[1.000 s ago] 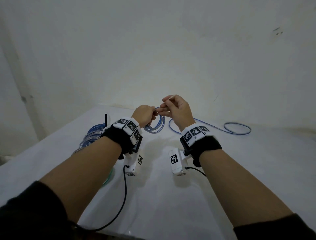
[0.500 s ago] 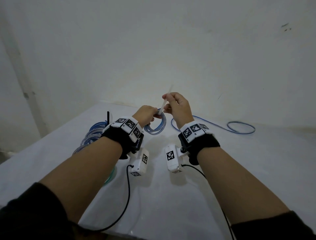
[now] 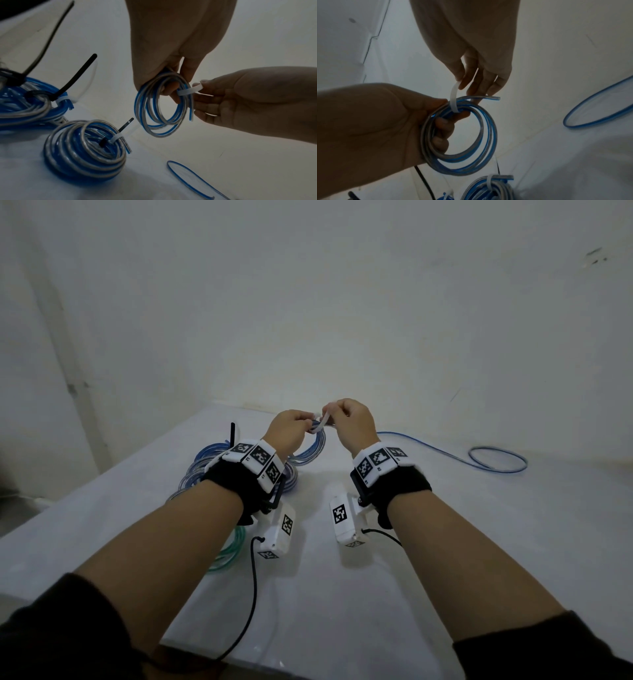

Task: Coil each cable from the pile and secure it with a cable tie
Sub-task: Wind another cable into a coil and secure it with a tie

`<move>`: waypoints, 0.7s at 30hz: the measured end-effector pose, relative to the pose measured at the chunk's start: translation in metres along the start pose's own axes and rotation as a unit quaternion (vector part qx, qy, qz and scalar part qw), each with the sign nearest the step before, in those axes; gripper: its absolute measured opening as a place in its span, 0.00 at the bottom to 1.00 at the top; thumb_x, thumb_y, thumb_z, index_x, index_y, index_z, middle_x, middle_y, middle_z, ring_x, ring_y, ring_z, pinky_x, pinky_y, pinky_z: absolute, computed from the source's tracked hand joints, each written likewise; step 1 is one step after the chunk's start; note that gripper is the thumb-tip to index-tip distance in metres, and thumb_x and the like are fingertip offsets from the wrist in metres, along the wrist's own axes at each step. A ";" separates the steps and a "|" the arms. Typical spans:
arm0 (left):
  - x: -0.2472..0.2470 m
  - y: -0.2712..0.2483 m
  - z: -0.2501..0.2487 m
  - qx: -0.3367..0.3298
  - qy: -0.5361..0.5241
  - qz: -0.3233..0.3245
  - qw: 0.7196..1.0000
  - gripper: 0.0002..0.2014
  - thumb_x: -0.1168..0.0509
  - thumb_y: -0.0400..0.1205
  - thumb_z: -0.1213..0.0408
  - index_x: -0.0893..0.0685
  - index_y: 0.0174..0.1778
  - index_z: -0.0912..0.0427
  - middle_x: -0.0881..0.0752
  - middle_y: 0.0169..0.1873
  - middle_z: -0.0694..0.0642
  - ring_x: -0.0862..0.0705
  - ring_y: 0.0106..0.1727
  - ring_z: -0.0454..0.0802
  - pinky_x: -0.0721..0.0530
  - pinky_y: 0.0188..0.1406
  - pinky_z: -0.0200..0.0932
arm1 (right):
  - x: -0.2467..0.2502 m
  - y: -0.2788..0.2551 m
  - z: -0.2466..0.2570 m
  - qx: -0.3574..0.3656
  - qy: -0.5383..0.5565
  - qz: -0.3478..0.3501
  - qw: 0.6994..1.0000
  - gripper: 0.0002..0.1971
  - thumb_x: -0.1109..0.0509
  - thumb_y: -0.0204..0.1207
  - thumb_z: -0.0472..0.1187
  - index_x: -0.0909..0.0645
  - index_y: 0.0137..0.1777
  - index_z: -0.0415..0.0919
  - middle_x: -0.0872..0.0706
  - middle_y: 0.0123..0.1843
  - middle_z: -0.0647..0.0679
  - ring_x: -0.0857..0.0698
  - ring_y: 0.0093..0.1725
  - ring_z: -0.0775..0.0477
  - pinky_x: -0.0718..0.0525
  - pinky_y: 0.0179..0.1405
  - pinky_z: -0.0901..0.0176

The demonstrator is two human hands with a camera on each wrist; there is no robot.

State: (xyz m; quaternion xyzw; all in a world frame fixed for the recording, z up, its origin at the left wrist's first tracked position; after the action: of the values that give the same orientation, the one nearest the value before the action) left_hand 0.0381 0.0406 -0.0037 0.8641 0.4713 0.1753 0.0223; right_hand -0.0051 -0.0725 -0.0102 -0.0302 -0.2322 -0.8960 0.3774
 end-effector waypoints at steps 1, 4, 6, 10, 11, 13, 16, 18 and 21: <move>0.000 0.000 0.001 0.001 -0.009 -0.005 1.000 0.16 0.46 0.83 0.76 0.21 0.65 0.70 0.18 0.62 0.71 0.20 0.60 0.68 0.21 0.50 0.49 | -0.004 0.000 -0.001 -0.005 -0.002 0.003 1.000 0.09 0.38 0.80 0.33 0.18 0.41 0.37 0.15 0.45 0.42 0.14 0.50 0.40 0.15 0.58 0.44; 0.002 -0.001 0.005 -0.004 -0.008 -0.025 1.000 0.16 0.44 0.83 0.76 0.20 0.64 0.71 0.17 0.61 0.70 0.23 0.66 0.68 0.23 0.61 0.50 | -0.010 -0.001 -0.006 -0.018 -0.009 0.004 1.000 0.10 0.36 0.79 0.36 0.17 0.38 0.38 0.15 0.38 0.47 0.13 0.50 0.36 0.17 0.59 0.39; 0.002 -0.001 0.008 -0.010 -0.002 -0.031 0.999 0.15 0.44 0.83 0.74 0.20 0.64 0.71 0.16 0.60 0.70 0.22 0.65 0.66 0.23 0.57 0.46 | -0.012 -0.003 -0.008 -0.031 -0.007 0.001 1.000 0.11 0.37 0.80 0.35 0.17 0.38 0.35 0.16 0.33 0.53 0.13 0.46 0.39 0.17 0.59 0.39; 0.001 -0.002 0.011 -0.011 0.008 -0.033 0.999 0.13 0.42 0.84 0.71 0.20 0.62 0.70 0.17 0.59 0.69 0.21 0.64 0.64 0.24 0.53 0.43 | -0.012 -0.005 -0.008 -0.055 0.007 -0.017 0.998 0.12 0.34 0.78 0.38 0.17 0.57 0.32 0.14 0.41 0.43 0.14 0.48 0.40 0.17 0.61 0.41; 0.001 -0.002 0.011 -0.008 0.005 -0.035 0.999 0.13 0.42 0.84 0.70 0.20 0.62 0.70 0.17 0.59 0.69 0.20 0.64 0.64 0.23 0.53 0.46 | -0.012 -0.006 -0.008 -0.063 0.018 -0.022 0.998 0.14 0.34 0.78 0.37 0.20 0.61 0.34 0.14 0.42 0.42 0.14 0.49 0.40 0.17 0.61 0.42; 0.001 0.000 0.012 0.000 0.000 -0.039 0.999 0.12 0.42 0.83 0.70 0.19 0.60 0.69 0.16 0.58 0.68 0.19 0.60 0.64 0.23 0.45 0.44 | -0.009 -0.008 -0.006 -0.062 0.043 -0.031 0.997 0.16 0.33 0.76 0.34 0.23 0.63 0.40 0.14 0.39 0.46 0.14 0.45 0.44 0.16 0.58 0.48; 0.002 0.004 0.014 0.015 -0.021 -0.053 0.998 0.11 0.41 0.82 0.71 0.18 0.56 0.68 0.14 0.55 0.67 0.18 0.57 0.65 0.26 0.42 0.41 | -0.006 -0.011 -0.002 -0.051 0.077 -0.028 0.995 0.15 0.34 0.74 0.29 0.20 0.59 0.41 0.16 0.36 0.48 0.16 0.41 0.48 0.16 0.55 0.52; 0.001 0.005 0.015 0.021 -0.024 -0.064 0.997 0.10 0.40 0.81 0.71 0.17 0.54 0.66 0.14 0.55 0.66 0.19 0.61 0.66 0.25 0.48 0.46 | -0.005 -0.014 0.000 -0.048 0.089 -0.024 0.995 0.12 0.35 0.74 0.28 0.18 0.55 0.39 0.17 0.36 0.47 0.18 0.39 0.50 0.17 0.53 0.53; 0.000 0.005 0.015 0.017 -0.020 -0.075 0.997 0.10 0.40 0.81 0.70 0.17 0.54 0.68 0.15 0.56 0.67 0.19 0.61 0.65 0.25 0.50 0.45 | -0.004 -0.017 0.000 -0.040 0.113 -0.024 0.993 0.03 0.34 0.78 0.32 0.18 0.48 0.34 0.18 0.35 0.47 0.19 0.35 0.51 0.16 0.40 0.64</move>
State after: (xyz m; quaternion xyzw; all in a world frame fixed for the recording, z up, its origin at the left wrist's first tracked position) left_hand 0.0473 0.0398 -0.0170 0.8298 0.5372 0.1480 0.0302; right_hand -0.0143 -0.0595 -0.0182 0.0616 -0.1533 -0.9109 0.3781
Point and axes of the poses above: each hand's wrist, its own y-axis towards the middle knuckle, its own x-axis out of the back of the hand, z = x × y, the point moved 1 cm from there along y, towards the middle knuckle
